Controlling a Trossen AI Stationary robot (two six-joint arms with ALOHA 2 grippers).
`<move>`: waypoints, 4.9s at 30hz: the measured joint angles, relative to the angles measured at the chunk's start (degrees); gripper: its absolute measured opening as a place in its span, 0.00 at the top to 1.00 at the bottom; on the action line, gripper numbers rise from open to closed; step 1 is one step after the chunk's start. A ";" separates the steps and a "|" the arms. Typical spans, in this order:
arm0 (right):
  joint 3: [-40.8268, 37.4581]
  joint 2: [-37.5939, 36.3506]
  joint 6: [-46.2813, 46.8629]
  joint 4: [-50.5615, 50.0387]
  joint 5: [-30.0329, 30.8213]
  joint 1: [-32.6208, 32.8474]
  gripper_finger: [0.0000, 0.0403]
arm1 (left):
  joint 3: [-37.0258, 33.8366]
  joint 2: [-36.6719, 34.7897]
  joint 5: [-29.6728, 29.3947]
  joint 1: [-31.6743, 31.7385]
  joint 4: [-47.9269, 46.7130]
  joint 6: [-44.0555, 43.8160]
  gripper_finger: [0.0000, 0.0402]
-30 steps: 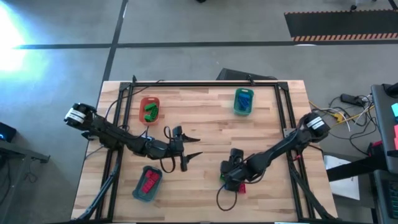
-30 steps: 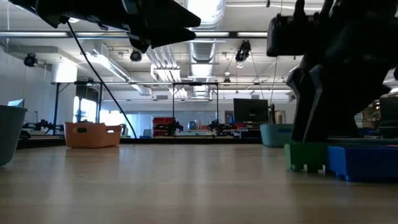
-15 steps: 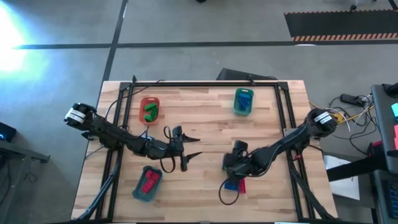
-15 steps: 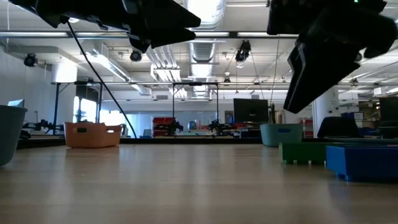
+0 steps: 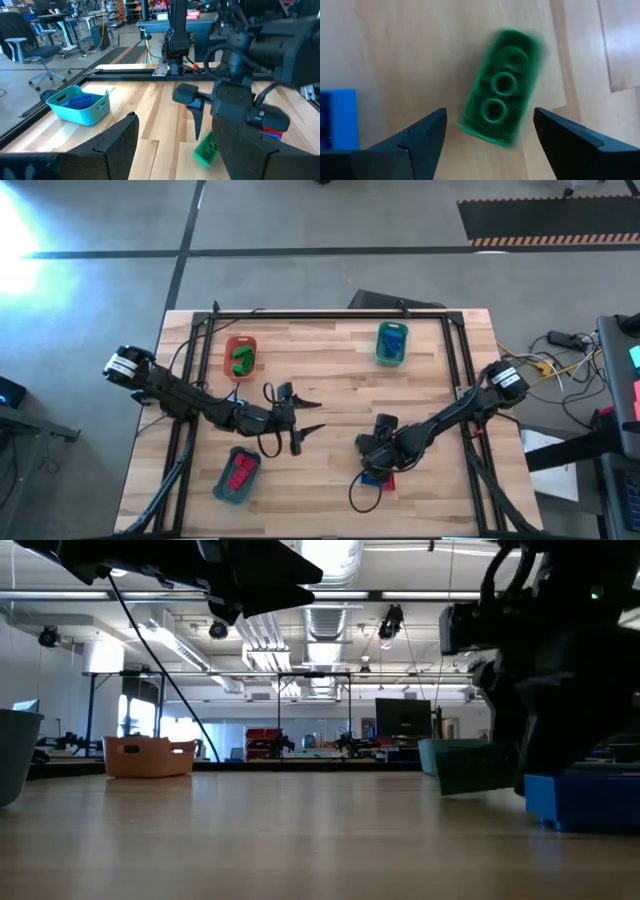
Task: Sort & place blocks by color
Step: Put the green game piece into the orange bin
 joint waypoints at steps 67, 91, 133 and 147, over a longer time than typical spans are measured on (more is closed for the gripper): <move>-9.16 -4.02 17.95 9.39 8.26 -4.92 0.43 | -0.07 -0.04 0.00 0.00 0.00 0.11 0.41; -14.75 -15.11 -12.57 42.56 20.12 0.49 0.71 | -0.15 -0.04 11.37 -0.15 9.05 3.28 0.41; -24.90 -15.64 -37.32 95.50 11.02 -3.46 0.71 | 2.91 12.00 17.85 1.69 35.50 3.34 0.41; -24.90 -14.82 -37.05 95.47 10.70 -4.39 0.71 | 4.46 11.98 17.79 3.05 34.03 4.57 0.51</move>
